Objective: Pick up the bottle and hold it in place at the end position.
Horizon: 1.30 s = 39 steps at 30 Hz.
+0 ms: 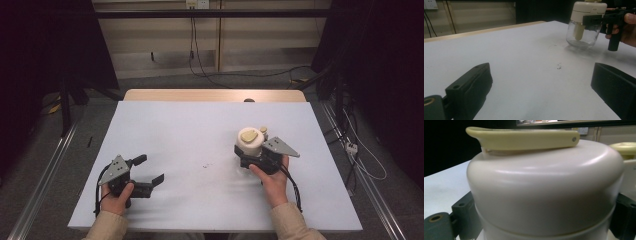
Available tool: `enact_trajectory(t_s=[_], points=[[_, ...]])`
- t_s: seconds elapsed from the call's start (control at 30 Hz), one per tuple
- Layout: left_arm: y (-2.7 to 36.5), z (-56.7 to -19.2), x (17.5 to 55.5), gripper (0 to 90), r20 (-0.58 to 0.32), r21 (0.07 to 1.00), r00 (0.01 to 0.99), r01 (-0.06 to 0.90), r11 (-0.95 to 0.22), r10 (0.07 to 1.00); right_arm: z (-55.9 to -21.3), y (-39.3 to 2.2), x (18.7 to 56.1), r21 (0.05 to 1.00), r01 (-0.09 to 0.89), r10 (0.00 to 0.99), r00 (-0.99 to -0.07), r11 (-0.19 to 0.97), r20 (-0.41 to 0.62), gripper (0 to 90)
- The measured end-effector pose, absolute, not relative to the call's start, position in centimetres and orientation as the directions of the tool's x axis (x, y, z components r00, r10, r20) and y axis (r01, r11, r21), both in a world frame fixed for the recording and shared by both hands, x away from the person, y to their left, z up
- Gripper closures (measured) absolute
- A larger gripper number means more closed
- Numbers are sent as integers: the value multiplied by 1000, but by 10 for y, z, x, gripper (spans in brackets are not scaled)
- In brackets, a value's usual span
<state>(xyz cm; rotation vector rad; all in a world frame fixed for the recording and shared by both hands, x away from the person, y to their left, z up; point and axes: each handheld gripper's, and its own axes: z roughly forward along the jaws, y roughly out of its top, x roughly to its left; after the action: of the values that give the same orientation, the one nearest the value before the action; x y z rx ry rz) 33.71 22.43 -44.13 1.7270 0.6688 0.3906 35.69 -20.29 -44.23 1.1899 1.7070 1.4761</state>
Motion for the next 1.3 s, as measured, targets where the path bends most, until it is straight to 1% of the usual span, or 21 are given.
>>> enact_trajectory(t_s=[0.13, 0.63, 1.3], points=[[224, -441, 336, 29, -99, 962, 780, 234, -140, 618, -442, -197, 360, 969, 245, 889, -443, -2, 114, 68], [224, -441, 336, 29, -98, 962, 781, 232, -142, 616, -438, -178, 368, 972, 235, 873, -478, 25, 93, 67], [224, -441, 336, 29, -97, 962, 784, 232, -144, 614, -437, -166, 380, 972, 233, 867, -490, 35, 87, 68]])
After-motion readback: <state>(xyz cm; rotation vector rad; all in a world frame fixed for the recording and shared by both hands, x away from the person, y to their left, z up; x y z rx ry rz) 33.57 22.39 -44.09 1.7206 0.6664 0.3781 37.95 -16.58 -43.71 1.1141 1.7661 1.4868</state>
